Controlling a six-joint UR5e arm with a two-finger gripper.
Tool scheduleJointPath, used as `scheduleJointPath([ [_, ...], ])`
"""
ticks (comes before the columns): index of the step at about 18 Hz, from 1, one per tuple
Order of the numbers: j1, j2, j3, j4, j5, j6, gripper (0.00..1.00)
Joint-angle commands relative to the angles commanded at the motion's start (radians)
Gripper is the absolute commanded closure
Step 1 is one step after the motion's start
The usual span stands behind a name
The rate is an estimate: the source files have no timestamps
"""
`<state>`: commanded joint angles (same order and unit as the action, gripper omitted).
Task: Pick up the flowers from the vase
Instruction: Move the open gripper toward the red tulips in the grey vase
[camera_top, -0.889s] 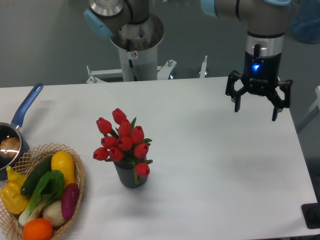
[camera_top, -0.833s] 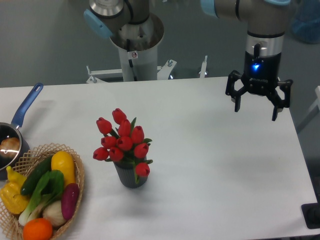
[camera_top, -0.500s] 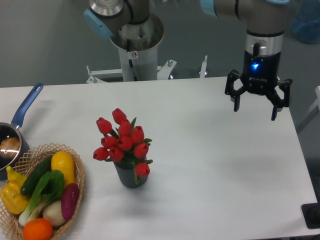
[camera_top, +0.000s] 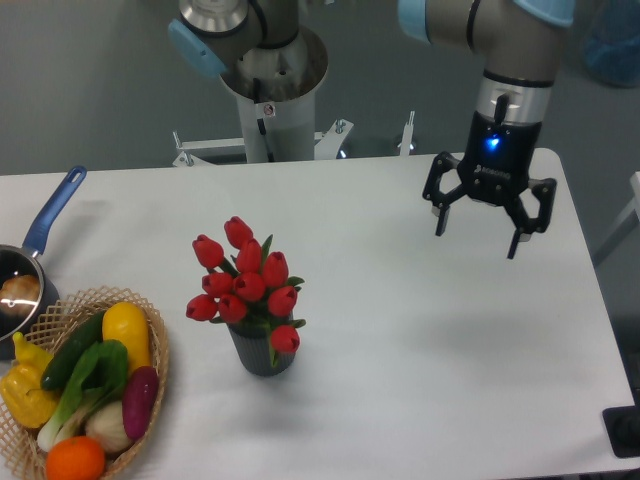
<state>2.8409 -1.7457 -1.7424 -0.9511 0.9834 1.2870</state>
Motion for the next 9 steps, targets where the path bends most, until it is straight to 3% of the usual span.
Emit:
scheduleJointPath([
  [3,-0.005,-0.003,-0.015,0.002,-0.087,0.002,0.00],
  [9,-0.032,-0.012,-0.043,0.002,-0.158,0.015,0.00],
])
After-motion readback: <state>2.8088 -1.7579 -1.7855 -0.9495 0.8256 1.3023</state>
